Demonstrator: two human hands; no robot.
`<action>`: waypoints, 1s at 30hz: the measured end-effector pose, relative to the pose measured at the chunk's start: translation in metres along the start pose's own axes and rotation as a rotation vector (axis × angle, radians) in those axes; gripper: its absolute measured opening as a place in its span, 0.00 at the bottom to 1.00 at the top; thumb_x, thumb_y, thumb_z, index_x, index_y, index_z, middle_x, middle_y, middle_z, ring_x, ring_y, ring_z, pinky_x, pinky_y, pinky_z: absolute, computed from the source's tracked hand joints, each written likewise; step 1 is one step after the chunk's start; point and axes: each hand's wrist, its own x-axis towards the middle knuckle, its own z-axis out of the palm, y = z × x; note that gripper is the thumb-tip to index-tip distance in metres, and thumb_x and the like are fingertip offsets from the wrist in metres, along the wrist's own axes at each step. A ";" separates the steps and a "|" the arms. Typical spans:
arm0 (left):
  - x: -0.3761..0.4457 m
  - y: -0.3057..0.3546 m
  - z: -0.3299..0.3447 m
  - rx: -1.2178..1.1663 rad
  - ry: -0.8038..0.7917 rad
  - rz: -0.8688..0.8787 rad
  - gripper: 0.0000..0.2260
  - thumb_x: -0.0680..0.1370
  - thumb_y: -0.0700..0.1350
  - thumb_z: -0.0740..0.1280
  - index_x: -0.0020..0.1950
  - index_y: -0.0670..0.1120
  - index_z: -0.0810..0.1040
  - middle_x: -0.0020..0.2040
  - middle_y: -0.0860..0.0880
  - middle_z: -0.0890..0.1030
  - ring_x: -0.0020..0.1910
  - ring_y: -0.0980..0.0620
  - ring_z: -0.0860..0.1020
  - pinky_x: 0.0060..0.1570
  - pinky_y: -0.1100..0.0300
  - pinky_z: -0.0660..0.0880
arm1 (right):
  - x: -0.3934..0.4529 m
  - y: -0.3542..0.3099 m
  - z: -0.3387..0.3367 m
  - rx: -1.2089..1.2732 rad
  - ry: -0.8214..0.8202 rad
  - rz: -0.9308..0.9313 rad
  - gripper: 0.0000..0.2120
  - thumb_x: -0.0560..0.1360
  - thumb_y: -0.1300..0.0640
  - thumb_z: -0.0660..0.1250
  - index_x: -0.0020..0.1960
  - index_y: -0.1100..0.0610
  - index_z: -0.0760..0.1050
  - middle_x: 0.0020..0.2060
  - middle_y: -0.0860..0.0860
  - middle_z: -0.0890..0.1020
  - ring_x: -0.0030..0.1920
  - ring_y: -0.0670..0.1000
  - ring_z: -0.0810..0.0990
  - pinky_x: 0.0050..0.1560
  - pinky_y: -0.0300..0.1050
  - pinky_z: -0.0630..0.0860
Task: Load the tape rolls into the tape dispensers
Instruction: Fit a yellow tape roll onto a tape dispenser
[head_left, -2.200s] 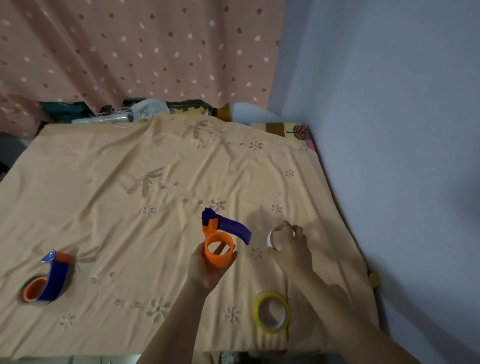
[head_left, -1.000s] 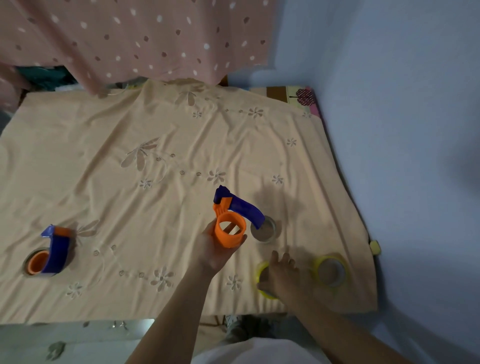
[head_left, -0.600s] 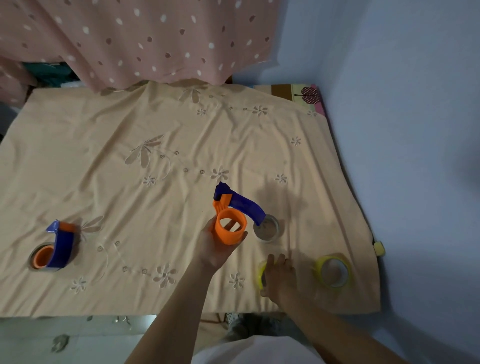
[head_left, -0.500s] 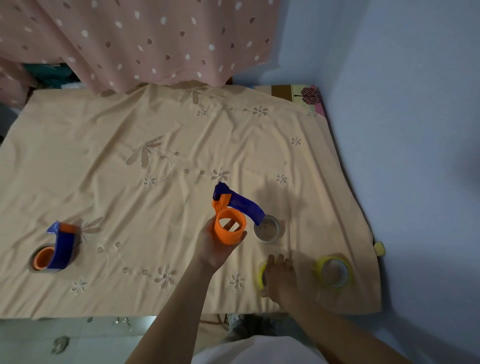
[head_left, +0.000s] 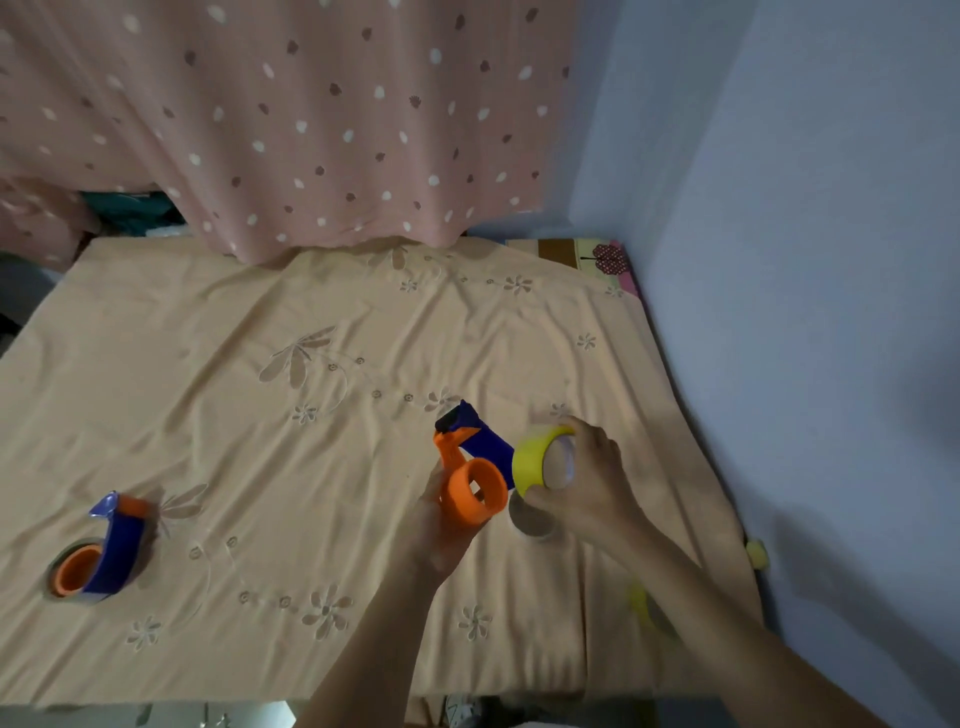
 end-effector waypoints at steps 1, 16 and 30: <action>0.001 0.000 0.006 -0.022 -0.023 -0.028 0.22 0.83 0.54 0.63 0.77 0.52 0.70 0.69 0.43 0.77 0.68 0.54 0.78 0.70 0.54 0.74 | 0.000 -0.009 -0.005 0.024 0.001 -0.036 0.42 0.54 0.40 0.72 0.64 0.56 0.72 0.57 0.48 0.76 0.58 0.51 0.76 0.58 0.47 0.76; -0.008 0.008 0.024 -0.257 -0.118 0.022 0.29 0.83 0.62 0.51 0.69 0.45 0.80 0.67 0.40 0.82 0.62 0.42 0.83 0.56 0.47 0.83 | -0.006 -0.055 -0.014 -0.044 -0.190 -0.165 0.51 0.64 0.47 0.76 0.80 0.50 0.54 0.70 0.48 0.64 0.69 0.52 0.63 0.63 0.38 0.62; -0.026 0.020 0.026 -0.156 -0.215 0.118 0.42 0.70 0.68 0.73 0.74 0.39 0.75 0.72 0.37 0.77 0.72 0.39 0.76 0.70 0.45 0.75 | -0.008 -0.073 0.003 -0.086 -0.197 -0.185 0.51 0.66 0.46 0.76 0.80 0.49 0.50 0.75 0.49 0.61 0.75 0.53 0.60 0.69 0.48 0.69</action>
